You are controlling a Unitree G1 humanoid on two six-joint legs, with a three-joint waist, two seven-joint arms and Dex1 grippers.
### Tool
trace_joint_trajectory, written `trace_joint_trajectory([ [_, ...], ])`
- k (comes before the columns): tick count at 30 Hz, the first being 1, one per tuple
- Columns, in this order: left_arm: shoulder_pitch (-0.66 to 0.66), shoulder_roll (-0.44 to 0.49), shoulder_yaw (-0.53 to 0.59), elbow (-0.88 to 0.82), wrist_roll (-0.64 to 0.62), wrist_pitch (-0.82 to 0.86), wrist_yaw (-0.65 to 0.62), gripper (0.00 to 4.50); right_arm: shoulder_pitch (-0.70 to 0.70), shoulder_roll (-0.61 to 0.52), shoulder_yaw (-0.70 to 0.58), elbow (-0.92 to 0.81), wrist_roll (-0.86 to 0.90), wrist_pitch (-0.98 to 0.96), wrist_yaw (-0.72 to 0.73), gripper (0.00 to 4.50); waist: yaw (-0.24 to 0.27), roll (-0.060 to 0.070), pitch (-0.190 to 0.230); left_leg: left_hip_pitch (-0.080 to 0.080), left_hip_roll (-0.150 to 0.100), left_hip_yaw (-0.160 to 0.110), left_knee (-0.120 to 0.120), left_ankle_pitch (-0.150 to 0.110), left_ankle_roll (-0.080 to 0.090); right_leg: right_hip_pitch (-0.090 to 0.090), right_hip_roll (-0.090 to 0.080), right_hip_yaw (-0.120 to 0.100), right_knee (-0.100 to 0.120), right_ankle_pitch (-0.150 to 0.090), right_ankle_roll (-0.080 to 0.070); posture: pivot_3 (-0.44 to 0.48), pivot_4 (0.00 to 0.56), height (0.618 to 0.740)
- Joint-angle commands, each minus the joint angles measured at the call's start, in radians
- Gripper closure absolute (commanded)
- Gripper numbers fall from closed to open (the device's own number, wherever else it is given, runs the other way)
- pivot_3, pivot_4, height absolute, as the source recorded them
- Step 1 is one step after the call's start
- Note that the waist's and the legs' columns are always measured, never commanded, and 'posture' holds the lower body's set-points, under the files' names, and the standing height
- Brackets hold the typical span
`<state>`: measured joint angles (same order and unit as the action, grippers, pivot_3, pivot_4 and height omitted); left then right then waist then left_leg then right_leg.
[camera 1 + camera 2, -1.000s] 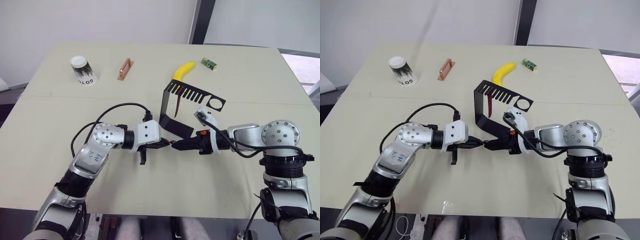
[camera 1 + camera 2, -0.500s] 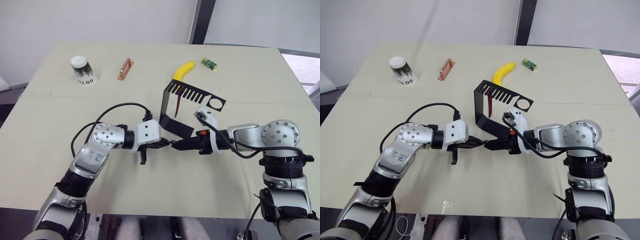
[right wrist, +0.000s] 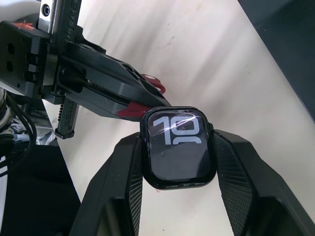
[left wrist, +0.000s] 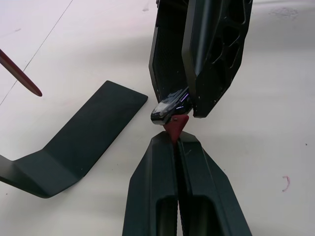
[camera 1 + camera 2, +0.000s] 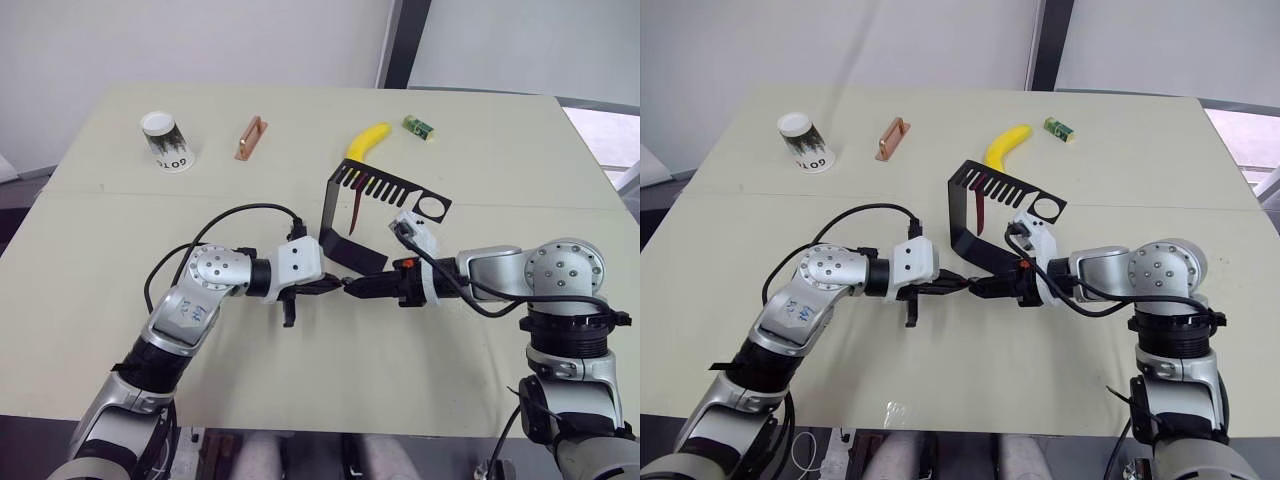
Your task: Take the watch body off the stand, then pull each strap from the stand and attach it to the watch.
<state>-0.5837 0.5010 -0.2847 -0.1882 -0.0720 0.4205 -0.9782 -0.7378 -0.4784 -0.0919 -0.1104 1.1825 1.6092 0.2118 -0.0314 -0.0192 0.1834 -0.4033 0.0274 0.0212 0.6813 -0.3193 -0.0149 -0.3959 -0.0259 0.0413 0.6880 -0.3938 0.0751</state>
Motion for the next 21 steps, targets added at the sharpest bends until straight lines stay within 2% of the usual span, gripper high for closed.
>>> trace_joint_trajectory([
  [1, -0.040, -0.024, -0.006, -0.050, -0.014, -0.023, 0.010, 4.50, -0.011, 0.026, 0.018, -0.028, 0.043, 0.005, 0.058, 2.89, 0.000, 0.000, 0.000, 0.000, 0.000, 0.000, 0.000, 0.000, 0.000, 0.000, 0.000, 0.000, 0.000, 0.000, 0.000, 0.000, 0.150, 0.740],
  [21, -0.054, -0.046, -0.012, -0.017, -0.008, -0.035, 0.017, 4.50, -0.034, 0.030, 0.030, -0.029, 0.050, 0.005, 0.054, 2.89, 0.000, 0.000, 0.000, 0.000, 0.000, 0.000, 0.000, 0.000, 0.000, 0.000, 0.000, 0.000, 0.000, 0.000, 0.000, 0.000, 0.150, 0.740],
])
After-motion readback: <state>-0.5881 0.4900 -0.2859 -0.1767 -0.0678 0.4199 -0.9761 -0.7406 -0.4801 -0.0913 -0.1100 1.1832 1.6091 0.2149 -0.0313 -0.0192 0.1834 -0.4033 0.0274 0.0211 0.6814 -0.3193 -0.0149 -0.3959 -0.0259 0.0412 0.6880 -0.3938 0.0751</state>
